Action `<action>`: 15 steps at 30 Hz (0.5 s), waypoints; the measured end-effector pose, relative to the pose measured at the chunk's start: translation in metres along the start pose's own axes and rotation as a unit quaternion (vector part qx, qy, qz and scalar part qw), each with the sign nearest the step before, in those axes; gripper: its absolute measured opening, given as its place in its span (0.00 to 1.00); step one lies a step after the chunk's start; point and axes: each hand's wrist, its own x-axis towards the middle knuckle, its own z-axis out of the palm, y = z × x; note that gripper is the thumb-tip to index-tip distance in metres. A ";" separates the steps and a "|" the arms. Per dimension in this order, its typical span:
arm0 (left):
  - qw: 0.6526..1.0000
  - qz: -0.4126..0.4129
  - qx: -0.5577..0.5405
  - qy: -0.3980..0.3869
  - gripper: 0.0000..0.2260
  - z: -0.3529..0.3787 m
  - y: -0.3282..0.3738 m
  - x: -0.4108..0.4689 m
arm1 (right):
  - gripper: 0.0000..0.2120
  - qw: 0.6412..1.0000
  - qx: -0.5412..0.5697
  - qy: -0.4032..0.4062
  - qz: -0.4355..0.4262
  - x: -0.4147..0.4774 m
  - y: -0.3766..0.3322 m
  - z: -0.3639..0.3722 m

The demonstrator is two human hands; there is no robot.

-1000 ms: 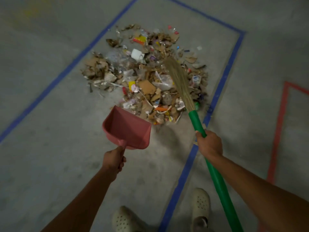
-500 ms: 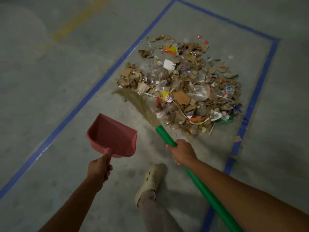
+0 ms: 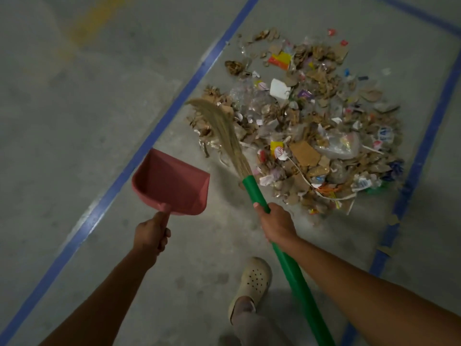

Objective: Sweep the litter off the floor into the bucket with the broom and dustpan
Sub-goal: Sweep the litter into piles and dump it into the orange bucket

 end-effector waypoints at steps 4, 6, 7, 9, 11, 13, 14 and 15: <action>1.000 0.002 0.004 0.018 0.24 -0.022 0.032 0.042 | 0.24 0.999 0.043 -0.002 -0.017 0.032 -0.065 0.023; 1.000 -0.003 0.013 0.018 0.24 -0.033 0.043 0.063 | 0.23 0.998 0.050 -0.007 -0.027 0.047 -0.095 0.042; 1.000 -0.003 0.016 0.014 0.25 -0.037 0.049 0.074 | 0.22 0.998 0.054 -0.009 -0.030 0.054 -0.110 0.052; 1.000 0.005 0.029 0.007 0.24 -0.043 0.062 0.098 | 0.22 0.998 0.047 -0.008 -0.034 0.069 -0.137 0.078; 0.999 0.028 0.043 -0.007 0.19 -0.046 0.076 0.128 | 0.22 0.999 0.027 -0.003 -0.035 0.087 -0.160 0.108; 0.997 0.038 0.067 -0.010 0.21 -0.047 0.084 0.166 | 0.22 1.000 0.011 -0.008 -0.022 0.105 -0.174 0.145; 0.996 0.041 0.080 -0.010 0.23 -0.049 0.088 0.187 | 0.21 1.000 0.010 -0.015 -0.008 0.115 -0.178 0.165; 0.995 0.046 0.087 -0.014 0.23 -0.051 0.092 0.207 | 0.21 0.999 0.015 -0.025 0.015 0.126 -0.179 0.186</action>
